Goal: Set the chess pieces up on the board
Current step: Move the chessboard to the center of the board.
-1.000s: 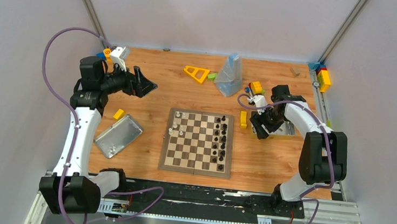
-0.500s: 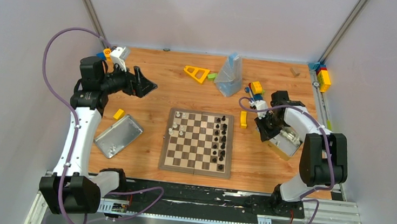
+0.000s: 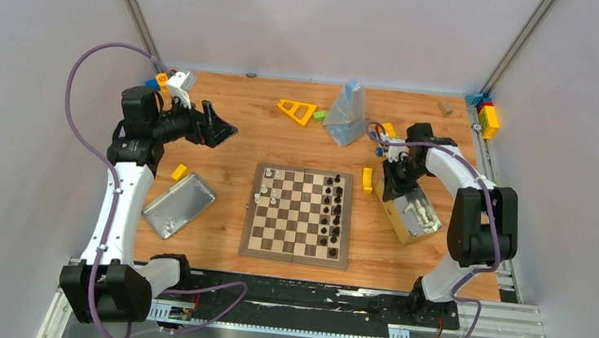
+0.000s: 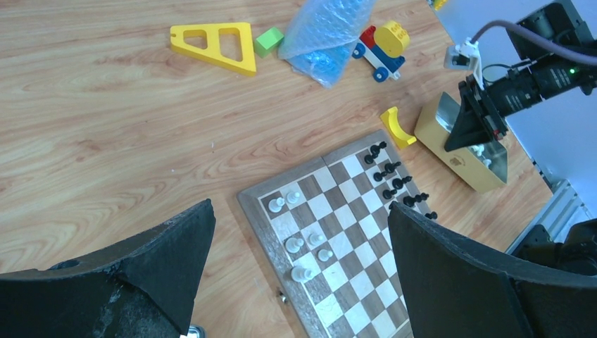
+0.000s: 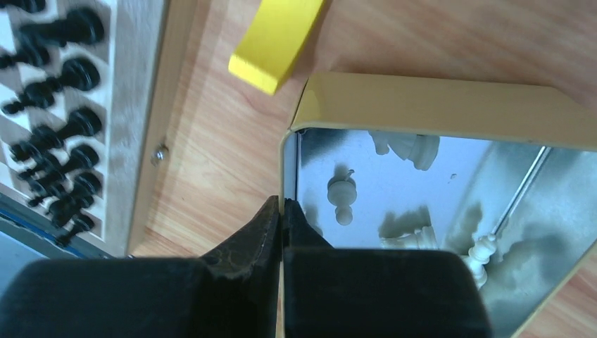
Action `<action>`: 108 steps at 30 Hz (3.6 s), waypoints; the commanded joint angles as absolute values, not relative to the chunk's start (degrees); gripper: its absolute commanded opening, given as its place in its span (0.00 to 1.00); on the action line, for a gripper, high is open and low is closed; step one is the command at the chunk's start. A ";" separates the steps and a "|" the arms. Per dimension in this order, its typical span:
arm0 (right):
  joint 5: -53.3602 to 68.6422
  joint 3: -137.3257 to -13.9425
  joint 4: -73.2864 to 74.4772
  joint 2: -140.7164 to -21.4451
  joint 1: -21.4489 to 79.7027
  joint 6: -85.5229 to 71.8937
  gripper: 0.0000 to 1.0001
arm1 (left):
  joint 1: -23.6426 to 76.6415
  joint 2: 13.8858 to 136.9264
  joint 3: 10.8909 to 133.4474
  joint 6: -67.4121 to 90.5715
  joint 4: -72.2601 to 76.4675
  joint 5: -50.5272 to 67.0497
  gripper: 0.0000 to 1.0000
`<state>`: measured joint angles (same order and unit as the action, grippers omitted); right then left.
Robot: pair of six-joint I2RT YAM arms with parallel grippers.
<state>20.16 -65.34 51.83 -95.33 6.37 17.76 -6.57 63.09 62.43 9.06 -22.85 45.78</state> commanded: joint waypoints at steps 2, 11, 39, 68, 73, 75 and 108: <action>25.15 -72.45 50.71 -100.72 6.90 9.83 0.03 | -7.30 61.24 61.52 9.54 -20.49 45.19 1.00; 27.11 -76.27 50.52 -104.58 7.24 8.89 0.17 | -7.35 61.68 61.52 8.91 -20.61 45.00 1.00; 15.00 -51.96 53.31 -83.50 3.63 25.89 0.15 | -7.30 63.43 62.23 7.03 -21.49 45.18 1.00; 11.22 -65.52 40.81 -89.60 7.76 17.79 0.29 | -7.30 72.32 66.48 3.29 -23.86 47.20 1.00; 9.55 -65.02 39.47 -92.55 5.50 18.27 0.29 | -7.34 72.01 66.27 1.67 -24.08 47.65 1.00; 8.82 -64.46 39.47 -93.48 4.57 18.77 0.28 | -7.30 71.68 65.93 1.26 -24.11 47.64 1.00; 17.91 -61.68 32.13 -91.92 3.65 23.02 0.44 | -7.30 69.57 62.75 0.81 -21.25 49.14 1.00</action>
